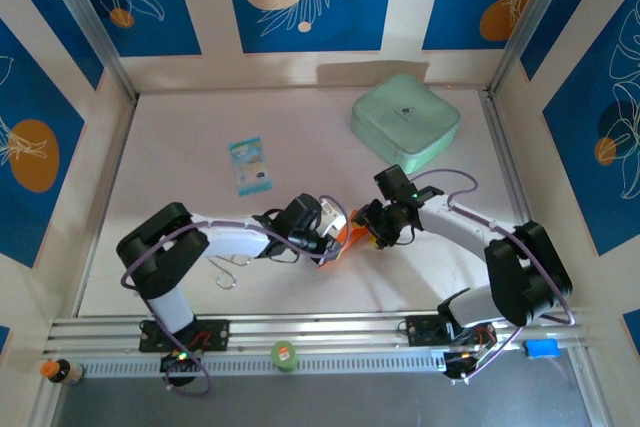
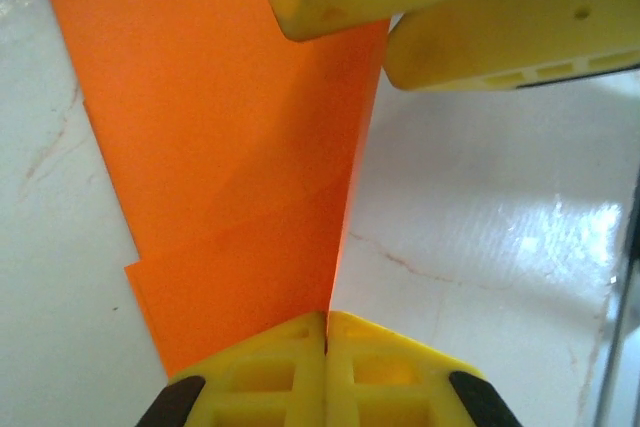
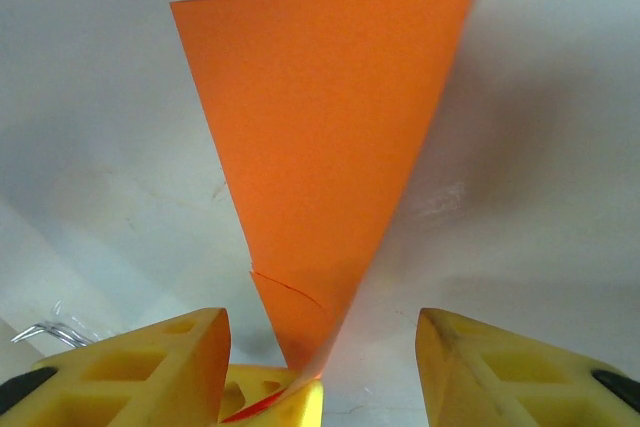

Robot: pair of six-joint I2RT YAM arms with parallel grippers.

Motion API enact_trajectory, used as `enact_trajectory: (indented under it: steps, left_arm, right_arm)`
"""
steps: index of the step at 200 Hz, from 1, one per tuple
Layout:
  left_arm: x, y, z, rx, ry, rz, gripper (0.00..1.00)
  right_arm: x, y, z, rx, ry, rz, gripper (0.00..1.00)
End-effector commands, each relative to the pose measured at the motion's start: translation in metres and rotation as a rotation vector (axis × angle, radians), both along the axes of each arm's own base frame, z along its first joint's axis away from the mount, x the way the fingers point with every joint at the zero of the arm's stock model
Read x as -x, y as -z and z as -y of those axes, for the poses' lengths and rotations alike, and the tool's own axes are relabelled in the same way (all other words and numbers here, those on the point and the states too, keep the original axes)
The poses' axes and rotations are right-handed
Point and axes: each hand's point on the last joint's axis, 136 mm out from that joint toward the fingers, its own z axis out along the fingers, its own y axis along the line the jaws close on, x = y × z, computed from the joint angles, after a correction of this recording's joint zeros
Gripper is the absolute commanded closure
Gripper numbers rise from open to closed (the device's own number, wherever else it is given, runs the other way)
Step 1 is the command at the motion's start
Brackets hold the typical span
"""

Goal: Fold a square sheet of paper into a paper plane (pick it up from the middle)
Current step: Fold the wing for the fifth time at the center of the table.

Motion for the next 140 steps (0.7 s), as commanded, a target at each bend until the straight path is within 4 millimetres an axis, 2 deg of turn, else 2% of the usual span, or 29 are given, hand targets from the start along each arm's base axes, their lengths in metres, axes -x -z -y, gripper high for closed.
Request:
enact_trajectory:
  steps: [1, 30, 78, 140]
  left_arm:
    - [0.0006, -0.007, 0.0017, -0.025, 0.038, 0.069, 0.98]
    - [0.0011, -0.0052, 0.0025, -0.033, 0.046, 0.085, 0.97]
    - [0.0017, -0.0046, 0.0013, -0.039, 0.056, 0.129, 0.96]
    - [0.005, -0.005, 0.0028, -0.052, 0.081, 0.169, 0.95]
  right_arm:
    - [-0.0002, -0.0034, -0.0044, -0.019, -0.007, -0.036, 0.48]
    - [-0.0007, -0.0029, -0.004, -0.02, -0.009, -0.037, 0.5]
    - [0.0009, -0.0014, -0.0014, -0.033, -0.007, -0.041, 0.63]
    - [0.002, -0.0026, -0.0022, -0.048, -0.012, -0.037, 0.73]
